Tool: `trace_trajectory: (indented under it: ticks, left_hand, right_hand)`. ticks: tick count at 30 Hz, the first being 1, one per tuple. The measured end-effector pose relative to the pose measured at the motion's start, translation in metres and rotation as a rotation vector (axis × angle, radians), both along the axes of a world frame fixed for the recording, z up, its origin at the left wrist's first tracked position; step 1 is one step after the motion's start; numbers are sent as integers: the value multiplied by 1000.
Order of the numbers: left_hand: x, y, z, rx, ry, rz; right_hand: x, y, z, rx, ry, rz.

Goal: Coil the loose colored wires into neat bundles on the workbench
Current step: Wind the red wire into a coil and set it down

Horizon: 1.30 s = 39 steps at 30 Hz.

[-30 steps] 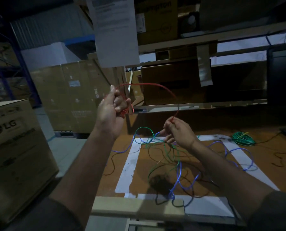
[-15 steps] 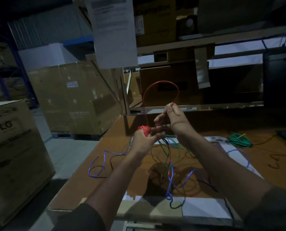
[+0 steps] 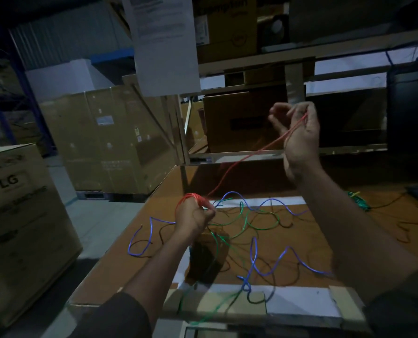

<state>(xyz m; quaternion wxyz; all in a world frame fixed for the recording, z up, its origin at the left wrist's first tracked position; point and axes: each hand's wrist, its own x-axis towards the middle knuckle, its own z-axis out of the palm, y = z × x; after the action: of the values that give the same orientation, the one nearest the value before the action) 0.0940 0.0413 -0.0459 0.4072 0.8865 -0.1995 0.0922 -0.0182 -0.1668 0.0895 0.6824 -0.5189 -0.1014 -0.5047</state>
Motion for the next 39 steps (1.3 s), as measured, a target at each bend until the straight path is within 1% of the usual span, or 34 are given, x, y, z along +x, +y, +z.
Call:
trace_trajectory:
  ticks: [2, 4, 6, 8, 10, 12, 14, 17, 18, 20, 21, 22, 24, 25, 26, 28, 29, 30, 32, 34, 35, 36, 39]
  left_hand:
    - [4, 5, 3, 10, -37, 47]
    - [4, 8, 9, -88, 7, 32]
    - [3, 10, 19, -297, 94, -53]
    - [-5, 13, 38, -533, 251, -163]
    - [-13, 19, 61, -762, 445, -272]
    - [-11, 26, 77, -868, 528, -318]
    - [-13, 32, 88, -836, 526, -327]
    - [-24, 37, 101, -781, 523, -365]
    - [-27, 38, 103, -760, 502, -350]
    - [-32, 38, 105, -700, 448, -297]
    - [-34, 38, 104, -668, 432, -276]
    - [-34, 39, 103, -644, 423, -256]
    - [-32, 42, 99, -585, 386, -192]
    - [-29, 44, 97, -545, 368, -148]
    - [-27, 45, 95, -509, 358, -108]
    - [-25, 45, 89, -461, 368, -65]
    - [-25, 45, 86, -438, 379, -63]
    - [-25, 43, 84, -417, 387, -70]
    - [-29, 39, 81, -396, 402, -102]
    - [-34, 36, 82, -412, 431, -145]
    - [-36, 37, 83, -444, 453, -166]
    - [-39, 38, 84, -495, 490, -204]
    - [-50, 49, 90, -712, 679, -426]
  right_hand:
    - [2, -13, -1, -16, 22, -81]
    - [4, -19, -10, -66, 96, -122]
    - [8, -19, -24, -199, 254, -186]
    - [17, -22, -47, -385, 459, -276]
    - [22, -25, -72, -503, 622, -259]
    - [23, -26, -91, -552, 696, -181]
    - [22, -21, -98, -597, 720, -109]
    - [22, -16, -97, -709, 764, -67]
    - [25, -18, -97, -812, 809, -74]
    - [31, -23, -98, -1108, 990, -135]
    - [30, -24, -94, -1230, 1087, -186]
    - [28, -24, -89, -1304, 1141, -259]
    - [22, -23, -80, -1318, 1113, -449]
    - [16, -19, -74, -1255, 1055, -495]
    - [11, -13, -67, -1126, 975, -463]
    - [-1, 12, -57, -832, 819, -238]
    - [-6, 26, -53, -753, 755, -124]
    - [-13, 40, -49, -744, 694, -62]
    - [-22, 60, -44, -787, 624, -51]
    - [-23, 66, -43, -774, 630, 12]
    - [-22, 65, -45, -771, 654, 64]
    - [-20, 64, -48, -781, 667, 71]
    - [-14, 51, -60, -822, 626, -140]
